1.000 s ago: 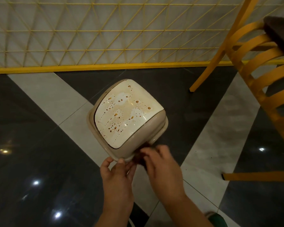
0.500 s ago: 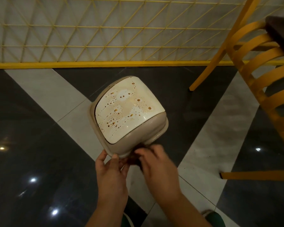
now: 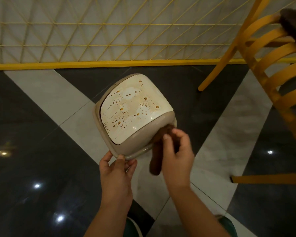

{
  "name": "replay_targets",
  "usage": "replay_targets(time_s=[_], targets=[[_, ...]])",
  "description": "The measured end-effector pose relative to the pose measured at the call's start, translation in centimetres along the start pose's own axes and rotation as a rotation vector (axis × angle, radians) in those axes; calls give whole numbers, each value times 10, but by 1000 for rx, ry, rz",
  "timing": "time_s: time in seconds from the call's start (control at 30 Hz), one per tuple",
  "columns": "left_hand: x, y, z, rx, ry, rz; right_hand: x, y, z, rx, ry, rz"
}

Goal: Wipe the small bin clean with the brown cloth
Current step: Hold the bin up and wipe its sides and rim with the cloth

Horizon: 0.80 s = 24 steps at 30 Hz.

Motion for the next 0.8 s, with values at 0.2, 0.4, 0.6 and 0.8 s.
replay_targets(time_s=[0.2,0.4,0.6,0.8], targets=[[1,0,-1,9,19,8,15,-26,6,97,-129,-286],[2,0,1,4,26,21,29,-2,-3,-9,-24,-195],[5,1,-1,9,29,9,8,-49,21,213,-205,-371],[5,-2,0,21,14,-12,16,15,-10,38,-477,-475]])
Point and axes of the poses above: each hand's wrist, its own y-axis towards the middle knuckle, its own z-axis out of the palm, x = y × z, the point moved 10 cm from there along y, towards the middle knuckle, and after that the axes turned 15 degrees about -x, right-handed, at the moved point
